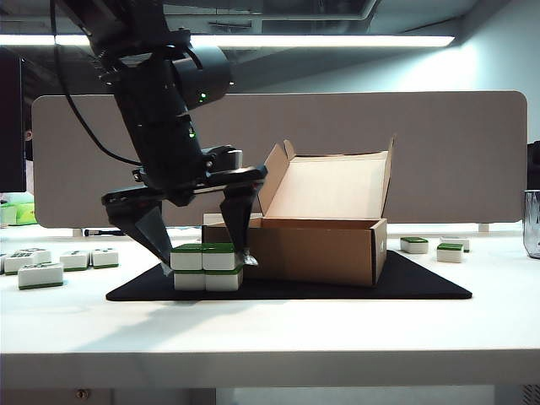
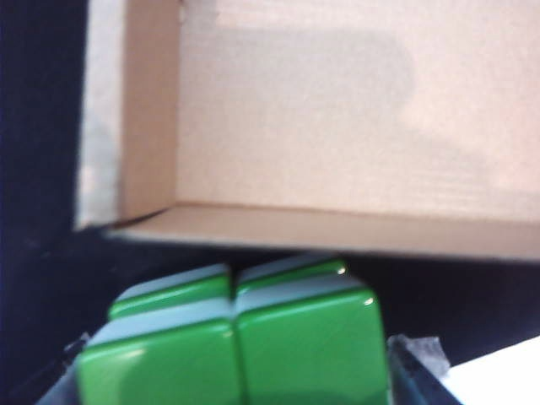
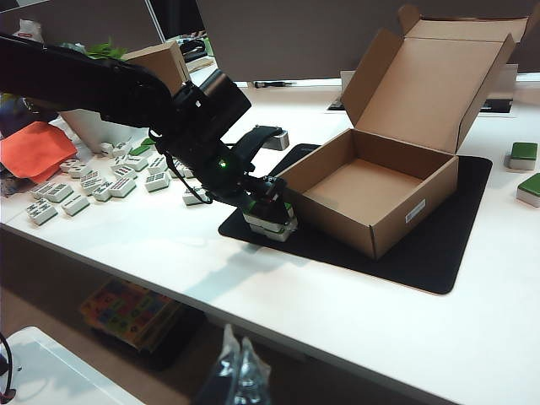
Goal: Pick up four mahjong tiles and put them into the paper box.
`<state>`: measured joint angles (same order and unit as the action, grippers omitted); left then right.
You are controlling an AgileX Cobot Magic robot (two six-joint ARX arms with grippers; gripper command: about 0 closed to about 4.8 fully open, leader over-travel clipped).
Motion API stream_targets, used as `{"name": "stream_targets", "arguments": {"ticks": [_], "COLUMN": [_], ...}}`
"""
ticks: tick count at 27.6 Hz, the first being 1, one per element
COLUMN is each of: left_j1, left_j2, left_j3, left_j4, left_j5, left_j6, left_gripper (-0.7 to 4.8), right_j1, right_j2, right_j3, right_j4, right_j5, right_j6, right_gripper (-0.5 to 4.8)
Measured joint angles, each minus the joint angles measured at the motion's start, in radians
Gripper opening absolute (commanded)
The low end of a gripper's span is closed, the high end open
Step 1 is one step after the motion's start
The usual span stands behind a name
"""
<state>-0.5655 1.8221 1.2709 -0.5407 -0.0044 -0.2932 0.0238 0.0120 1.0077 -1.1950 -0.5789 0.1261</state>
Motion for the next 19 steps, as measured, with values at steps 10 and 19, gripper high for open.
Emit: {"name": "stream_targets", "arguments": {"ticks": [10,19], "left_j1": [-0.044,-0.043], "left_j2": [0.036,0.043], "left_j3": [0.000,0.000], "left_j4": [0.027,0.028], "left_j5": [-0.061,-0.084], "left_j6": [0.000,0.000], "left_gripper": [4.79,3.31], "right_j1": [0.000,0.000], "right_j2": [0.000,0.000], "right_j3": [0.000,0.000], "right_j4": [0.000,0.000], "right_j5": [0.000,0.000], "right_j6": [0.000,0.000], "right_gripper": [-0.01,-0.01]}}
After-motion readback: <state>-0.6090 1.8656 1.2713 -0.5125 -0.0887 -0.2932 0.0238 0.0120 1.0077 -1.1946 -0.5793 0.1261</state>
